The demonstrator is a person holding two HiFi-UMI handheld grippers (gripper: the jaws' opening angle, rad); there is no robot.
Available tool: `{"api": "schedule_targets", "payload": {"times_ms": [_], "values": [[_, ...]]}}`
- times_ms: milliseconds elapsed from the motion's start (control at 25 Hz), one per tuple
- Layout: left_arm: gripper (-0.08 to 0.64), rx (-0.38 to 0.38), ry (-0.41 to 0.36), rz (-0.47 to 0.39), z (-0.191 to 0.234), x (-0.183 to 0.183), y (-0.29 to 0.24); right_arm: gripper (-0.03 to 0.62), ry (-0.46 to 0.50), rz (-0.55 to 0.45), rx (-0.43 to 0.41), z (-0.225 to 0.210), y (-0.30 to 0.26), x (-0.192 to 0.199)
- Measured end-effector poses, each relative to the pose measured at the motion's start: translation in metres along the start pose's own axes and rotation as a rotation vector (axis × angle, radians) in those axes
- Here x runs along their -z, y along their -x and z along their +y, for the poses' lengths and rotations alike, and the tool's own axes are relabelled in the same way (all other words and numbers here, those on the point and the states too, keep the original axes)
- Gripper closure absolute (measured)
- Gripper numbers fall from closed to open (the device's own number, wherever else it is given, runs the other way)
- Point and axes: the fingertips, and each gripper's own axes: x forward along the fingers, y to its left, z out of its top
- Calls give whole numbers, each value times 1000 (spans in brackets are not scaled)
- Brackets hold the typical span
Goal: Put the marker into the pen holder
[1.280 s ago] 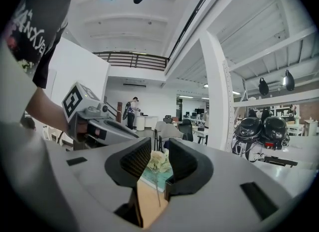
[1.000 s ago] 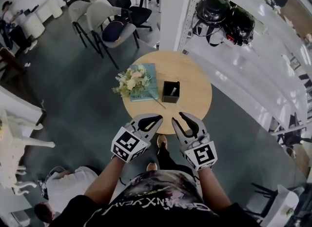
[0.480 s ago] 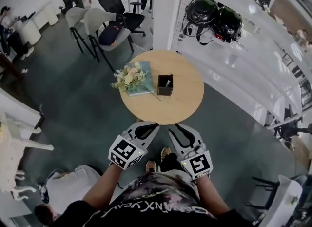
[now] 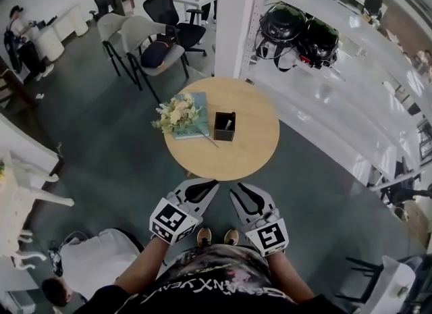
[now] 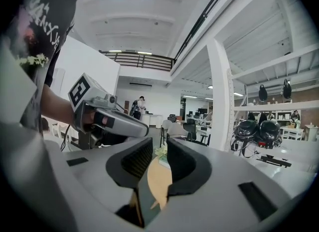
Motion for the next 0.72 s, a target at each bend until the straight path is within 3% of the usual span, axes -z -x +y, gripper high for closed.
{"api": "schedule_targets", "payload": {"times_ms": [200,720], "values": [[538,-28,-3,-2,-3,-5,-11,589,-8,-12,-10,-11,7,3],[538,-50,-5,2,-6,-8,-22,592,9,-16,-70,-20,9,1]]}}
